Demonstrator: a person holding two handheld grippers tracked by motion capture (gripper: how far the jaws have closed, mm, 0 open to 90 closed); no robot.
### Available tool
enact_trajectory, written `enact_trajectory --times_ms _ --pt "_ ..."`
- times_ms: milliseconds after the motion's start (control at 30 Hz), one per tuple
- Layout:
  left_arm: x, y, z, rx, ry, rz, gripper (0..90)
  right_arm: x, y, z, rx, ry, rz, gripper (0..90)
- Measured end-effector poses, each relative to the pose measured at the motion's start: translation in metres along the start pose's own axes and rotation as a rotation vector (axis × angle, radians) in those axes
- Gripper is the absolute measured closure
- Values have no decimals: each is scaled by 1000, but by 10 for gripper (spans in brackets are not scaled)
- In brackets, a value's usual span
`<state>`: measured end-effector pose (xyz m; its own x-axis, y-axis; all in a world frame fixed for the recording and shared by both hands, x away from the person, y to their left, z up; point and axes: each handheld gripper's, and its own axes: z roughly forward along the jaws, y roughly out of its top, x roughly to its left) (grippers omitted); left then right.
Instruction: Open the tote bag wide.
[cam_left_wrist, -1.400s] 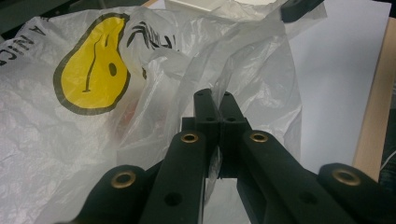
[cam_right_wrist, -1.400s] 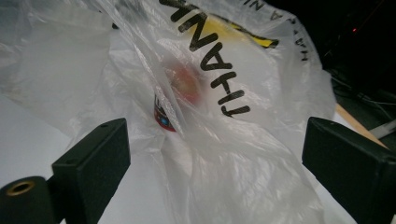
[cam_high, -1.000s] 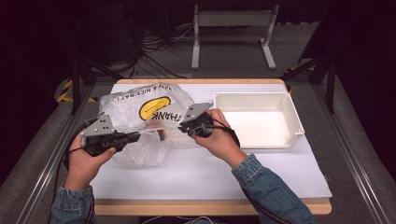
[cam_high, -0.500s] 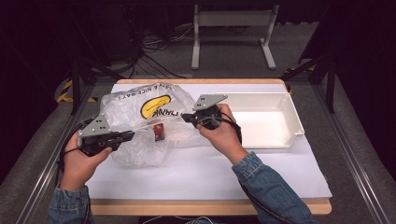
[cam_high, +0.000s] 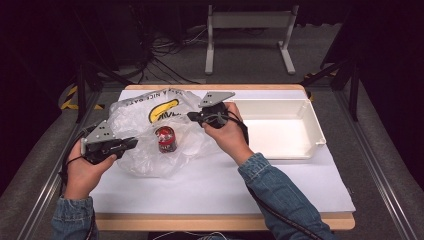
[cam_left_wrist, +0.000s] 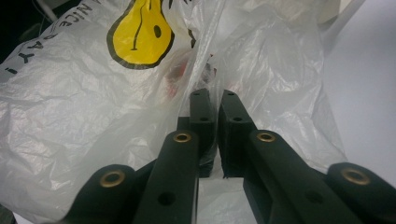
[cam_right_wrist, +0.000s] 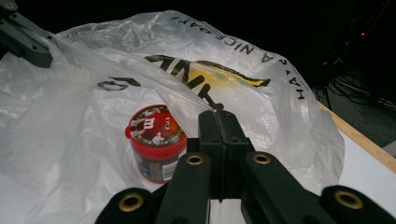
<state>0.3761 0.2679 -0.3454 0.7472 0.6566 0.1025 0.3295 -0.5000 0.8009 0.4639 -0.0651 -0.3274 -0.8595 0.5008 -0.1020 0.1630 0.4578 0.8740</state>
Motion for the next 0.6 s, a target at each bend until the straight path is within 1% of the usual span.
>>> enact_trajectory --times_ms 100,167,233,267,300,333,400,433,467,533,567,600 --pt "4 -2 4 -2 17 -17 734 -3 0 10 0 -7 4 900" --pt "6 -4 6 -5 32 -25 654 -4 0 16 -9 -11 9 900" --pt "9 -5 8 -10 42 -26 625 -6 0 22 -15 -15 15 900" --pt "10 -6 8 -13 41 -31 600 -7 0 26 -13 -17 13 900" --pt "10 -6 8 -13 41 -31 581 -7 0 26 -13 -17 13 900" --pt "12 -7 9 -19 39 -43 581 -7 0 29 -14 -19 15 900" --pt "14 -9 12 -27 34 -55 532 -9 -1 36 -19 -23 22 900" --pt "15 -10 14 -27 31 -53 523 -10 -1 38 -16 -26 19 900" --pt "16 -11 16 -25 32 -54 510 -11 -1 40 -16 -28 25 900" --pt "19 -13 21 -28 22 -63 499 -12 -2 43 -15 -30 29 900" --pt "20 -14 22 -30 19 -63 491 -14 -4 45 -16 -32 39 899" --pt "21 -16 24 -33 12 -66 474 -16 -7 49 -21 -31 64 898"
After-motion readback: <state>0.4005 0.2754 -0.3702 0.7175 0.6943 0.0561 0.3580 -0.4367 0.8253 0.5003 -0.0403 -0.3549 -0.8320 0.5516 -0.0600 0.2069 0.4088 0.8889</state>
